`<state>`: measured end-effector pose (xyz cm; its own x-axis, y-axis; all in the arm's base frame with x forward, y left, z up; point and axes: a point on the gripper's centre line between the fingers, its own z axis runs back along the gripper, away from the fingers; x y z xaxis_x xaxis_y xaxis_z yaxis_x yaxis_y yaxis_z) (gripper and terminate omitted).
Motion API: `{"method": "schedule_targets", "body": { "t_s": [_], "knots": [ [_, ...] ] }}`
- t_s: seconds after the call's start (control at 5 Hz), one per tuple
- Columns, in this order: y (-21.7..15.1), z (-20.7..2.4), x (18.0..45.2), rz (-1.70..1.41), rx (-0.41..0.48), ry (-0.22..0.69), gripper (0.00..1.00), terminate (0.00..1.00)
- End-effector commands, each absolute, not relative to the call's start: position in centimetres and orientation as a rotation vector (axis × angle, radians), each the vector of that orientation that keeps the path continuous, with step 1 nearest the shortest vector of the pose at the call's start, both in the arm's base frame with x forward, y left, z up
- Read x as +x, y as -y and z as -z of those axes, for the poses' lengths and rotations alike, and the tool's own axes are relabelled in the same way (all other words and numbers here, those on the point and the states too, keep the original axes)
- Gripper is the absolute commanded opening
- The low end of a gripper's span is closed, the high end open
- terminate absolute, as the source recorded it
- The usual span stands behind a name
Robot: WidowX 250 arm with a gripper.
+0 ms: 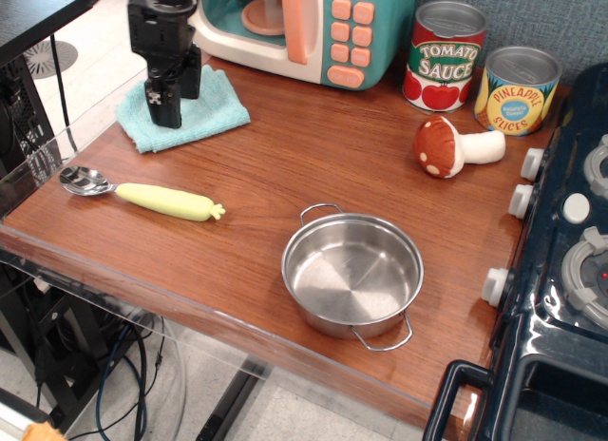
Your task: MOVE THE WHITE KERCHEIF NEAR TO THE VESSEL
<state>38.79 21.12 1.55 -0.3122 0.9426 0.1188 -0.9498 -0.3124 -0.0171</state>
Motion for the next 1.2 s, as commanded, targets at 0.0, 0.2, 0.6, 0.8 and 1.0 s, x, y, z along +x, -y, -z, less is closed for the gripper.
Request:
{"method": "schedule_targets", "body": {
  "t_s": [0.0,0.2,0.6,0.8,1.0],
  "knots": [
    [-18.1,-2.4,38.2,-1.791,0.040,0.122,1.00,0.00],
    [-14.7,-2.4,38.4,-1.714,0.041,0.124,1.00,0.00],
    [-7.8,-1.4,38.5,-1.528,0.028,0.111,1.00,0.00],
    [-5.2,-0.9,37.8,-1.455,0.019,0.098,1.00,0.00],
    [-3.8,-1.1,36.9,-1.414,0.011,0.076,1.00,0.00]
  ]
}}
